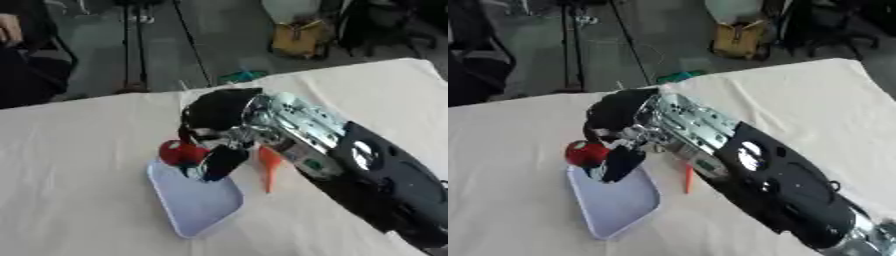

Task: Pick up objects on the table and place them in the box.

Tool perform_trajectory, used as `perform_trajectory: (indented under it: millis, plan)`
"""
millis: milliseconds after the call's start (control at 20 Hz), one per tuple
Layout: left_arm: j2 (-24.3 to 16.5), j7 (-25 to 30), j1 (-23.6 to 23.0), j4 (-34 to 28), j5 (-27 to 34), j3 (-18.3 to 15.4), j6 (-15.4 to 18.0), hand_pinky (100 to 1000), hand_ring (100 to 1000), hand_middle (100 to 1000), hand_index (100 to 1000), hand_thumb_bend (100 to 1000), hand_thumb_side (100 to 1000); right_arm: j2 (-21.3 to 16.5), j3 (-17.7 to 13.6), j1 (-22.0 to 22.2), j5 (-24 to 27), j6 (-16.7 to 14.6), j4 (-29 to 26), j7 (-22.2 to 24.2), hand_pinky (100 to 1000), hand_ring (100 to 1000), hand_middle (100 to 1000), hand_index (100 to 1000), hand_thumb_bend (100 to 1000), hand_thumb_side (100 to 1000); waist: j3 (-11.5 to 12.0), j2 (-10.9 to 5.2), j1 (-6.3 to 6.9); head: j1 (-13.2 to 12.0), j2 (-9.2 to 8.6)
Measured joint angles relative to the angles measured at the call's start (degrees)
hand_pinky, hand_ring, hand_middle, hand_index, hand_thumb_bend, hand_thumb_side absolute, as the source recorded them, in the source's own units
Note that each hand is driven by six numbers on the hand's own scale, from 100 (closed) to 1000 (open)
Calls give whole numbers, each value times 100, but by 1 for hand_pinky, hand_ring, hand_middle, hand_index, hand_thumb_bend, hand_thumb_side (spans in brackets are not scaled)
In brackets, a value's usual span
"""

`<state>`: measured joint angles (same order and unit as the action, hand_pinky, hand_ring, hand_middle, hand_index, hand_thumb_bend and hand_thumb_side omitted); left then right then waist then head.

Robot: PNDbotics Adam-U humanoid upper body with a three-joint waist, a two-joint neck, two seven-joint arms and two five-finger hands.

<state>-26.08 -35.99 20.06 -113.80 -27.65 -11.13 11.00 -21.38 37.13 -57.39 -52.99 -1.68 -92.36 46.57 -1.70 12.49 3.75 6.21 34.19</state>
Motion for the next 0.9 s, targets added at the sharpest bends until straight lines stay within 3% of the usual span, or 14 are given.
perform_trajectory:
  millis: [250,900]
  plan:
    - [0,0,1,0,0,0,-1,793,828,826,762,100,841,2,36,1,74,-120,66,121,901,917,761,824,354,838,5,1,-7,7,-4]
    - [0,-9,4,0,0,0,-12,793,828,826,762,100,839,-2,28,-60,72,-231,65,223,904,919,751,795,279,815,-11,1,-31,25,-29]
